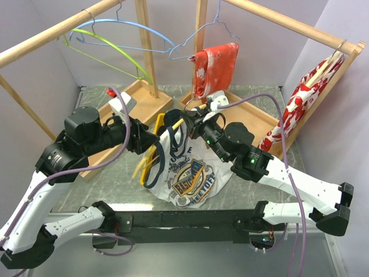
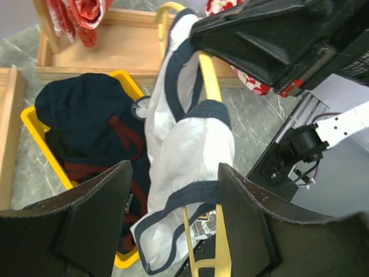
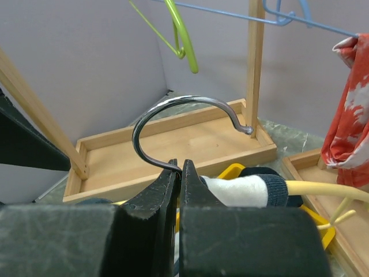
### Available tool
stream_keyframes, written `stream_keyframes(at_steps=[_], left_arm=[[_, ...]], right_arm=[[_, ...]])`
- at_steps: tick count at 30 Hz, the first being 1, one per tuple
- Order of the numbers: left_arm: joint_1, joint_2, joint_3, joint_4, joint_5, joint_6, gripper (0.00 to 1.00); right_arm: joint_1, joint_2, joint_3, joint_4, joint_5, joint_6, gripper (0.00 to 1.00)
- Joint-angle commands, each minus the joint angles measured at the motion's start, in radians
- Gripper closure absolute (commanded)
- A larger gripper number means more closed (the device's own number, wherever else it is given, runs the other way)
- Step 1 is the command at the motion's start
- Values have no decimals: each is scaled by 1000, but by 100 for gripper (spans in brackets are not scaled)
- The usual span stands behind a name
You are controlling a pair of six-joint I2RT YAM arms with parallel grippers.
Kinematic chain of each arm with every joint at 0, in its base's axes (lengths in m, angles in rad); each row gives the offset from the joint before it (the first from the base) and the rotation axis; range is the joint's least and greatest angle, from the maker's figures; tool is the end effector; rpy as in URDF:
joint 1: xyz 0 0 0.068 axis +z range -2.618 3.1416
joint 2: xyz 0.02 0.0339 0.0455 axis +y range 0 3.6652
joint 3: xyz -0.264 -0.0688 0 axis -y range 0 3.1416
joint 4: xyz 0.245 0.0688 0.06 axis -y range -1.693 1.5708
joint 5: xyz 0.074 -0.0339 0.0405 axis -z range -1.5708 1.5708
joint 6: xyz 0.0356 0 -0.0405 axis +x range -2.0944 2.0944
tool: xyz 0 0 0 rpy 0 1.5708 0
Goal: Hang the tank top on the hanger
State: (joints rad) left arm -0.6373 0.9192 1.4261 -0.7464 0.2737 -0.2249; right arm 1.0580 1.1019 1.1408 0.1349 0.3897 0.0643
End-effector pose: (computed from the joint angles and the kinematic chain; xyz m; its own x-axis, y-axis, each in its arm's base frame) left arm 0.1149 -0.0971 0.4691 -0.3607 -0.0001 -0.9327 0.7217 0.6335 -0.2791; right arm 0.1337 0.2099 0.4370 0.0447 0.2005 -0.9787 -0.6266 0.7686 0.1288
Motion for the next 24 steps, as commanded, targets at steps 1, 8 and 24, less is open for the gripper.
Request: stream_keyframes(at_steps=[1, 8, 24], left_arm=[[2, 0, -15, 10, 64, 38, 33], [2, 0, -36, 18, 78, 45, 32], [2, 7, -64, -5, 53, 47, 33]], right_arm=[[7, 3, 0, 98, -12, 35, 100], [7, 21, 5, 91, 5, 28, 100], [7, 62, 34, 75, 20, 25, 100]])
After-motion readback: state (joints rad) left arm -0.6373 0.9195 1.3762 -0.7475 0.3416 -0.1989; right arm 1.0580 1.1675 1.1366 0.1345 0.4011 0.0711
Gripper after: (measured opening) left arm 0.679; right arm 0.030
